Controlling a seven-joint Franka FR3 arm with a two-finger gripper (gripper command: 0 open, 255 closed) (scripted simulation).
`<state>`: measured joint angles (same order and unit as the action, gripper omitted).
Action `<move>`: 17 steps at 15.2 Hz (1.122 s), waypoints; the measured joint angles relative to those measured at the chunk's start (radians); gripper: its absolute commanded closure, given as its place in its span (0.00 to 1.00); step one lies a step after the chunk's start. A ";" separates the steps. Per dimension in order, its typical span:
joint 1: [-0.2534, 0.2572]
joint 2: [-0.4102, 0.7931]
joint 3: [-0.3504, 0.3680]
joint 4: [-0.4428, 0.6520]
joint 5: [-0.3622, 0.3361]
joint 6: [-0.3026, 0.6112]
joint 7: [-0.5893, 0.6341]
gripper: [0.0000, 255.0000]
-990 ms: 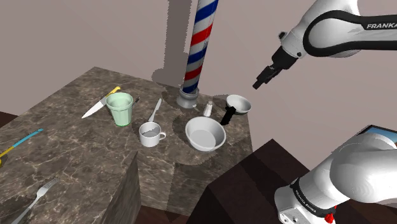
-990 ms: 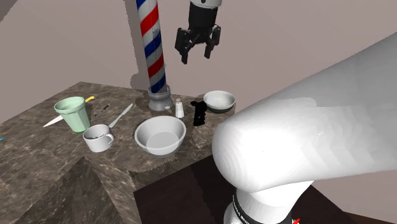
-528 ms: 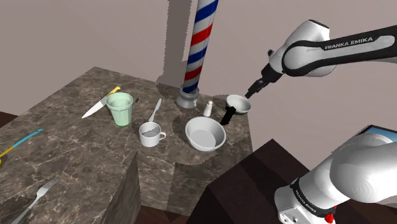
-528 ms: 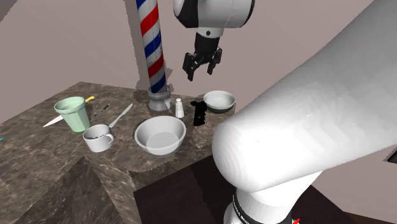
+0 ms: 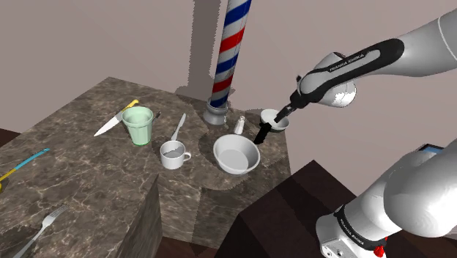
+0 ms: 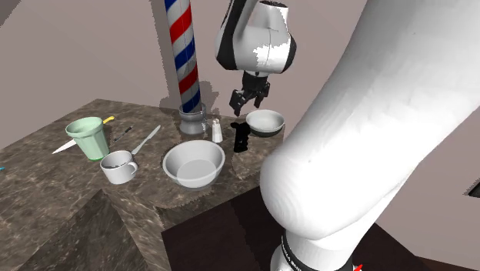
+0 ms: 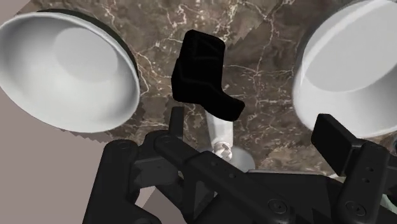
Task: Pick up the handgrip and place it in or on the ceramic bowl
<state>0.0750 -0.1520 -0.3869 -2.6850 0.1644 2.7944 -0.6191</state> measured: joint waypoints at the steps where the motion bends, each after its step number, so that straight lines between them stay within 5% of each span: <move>1: 0.027 0.053 -0.024 0.022 0.066 0.029 -0.064 0.00; 4: 0.064 0.213 -0.036 0.098 0.351 0.090 -0.312 0.00; 7: 0.007 0.334 0.036 0.165 0.600 0.124 -0.535 0.00; 14: -0.087 0.475 0.156 0.255 0.821 0.162 -0.726 0.00; 17: -0.101 0.495 0.175 0.267 0.852 0.170 -0.753 0.00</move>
<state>-0.0260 0.3426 -0.2117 -2.4177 1.0163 2.9642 -1.3723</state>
